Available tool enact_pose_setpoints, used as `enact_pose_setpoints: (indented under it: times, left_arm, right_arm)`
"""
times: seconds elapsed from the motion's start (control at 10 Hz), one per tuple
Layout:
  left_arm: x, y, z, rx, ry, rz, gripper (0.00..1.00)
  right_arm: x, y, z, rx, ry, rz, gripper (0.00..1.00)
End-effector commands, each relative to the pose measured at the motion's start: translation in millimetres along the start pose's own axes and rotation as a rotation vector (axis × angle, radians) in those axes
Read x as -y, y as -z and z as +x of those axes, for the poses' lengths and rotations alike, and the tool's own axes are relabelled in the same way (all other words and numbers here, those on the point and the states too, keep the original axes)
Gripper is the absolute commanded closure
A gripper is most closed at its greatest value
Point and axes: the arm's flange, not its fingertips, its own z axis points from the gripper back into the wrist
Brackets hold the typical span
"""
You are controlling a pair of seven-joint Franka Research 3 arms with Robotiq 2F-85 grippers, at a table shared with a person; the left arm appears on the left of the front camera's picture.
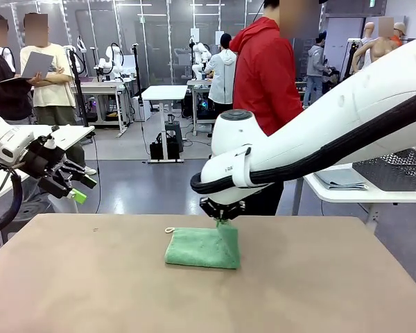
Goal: Fold the towels and place them in the basket.
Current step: When a person lays out a Towel with hook on the table, fold it in half twice.
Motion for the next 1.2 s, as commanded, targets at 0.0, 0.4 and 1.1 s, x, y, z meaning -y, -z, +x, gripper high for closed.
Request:
enact_pose_setpoints:
  times: [0.0, 0.4, 1.1]
  left_arm:
    - [0.4, -0.1, 0.1, -0.004, 0.002, -0.001, 0.00]
    - [0.4, -0.1, 0.1, -0.004, 0.002, -0.001, 0.00]
    - [0.4, -0.1, 0.1, -0.004, 0.002, -0.001, 0.00]
  right_arm:
    - [-28.5, 12.0, 7.4, -0.004, 0.040, -0.007, 1.00]
    - [-59.1, 25.0, 0.0, -0.057, 0.053, 0.061, 1.00]
    - [-78.6, 36.0, 0.0, -0.023, 0.074, 0.176, 1.00]
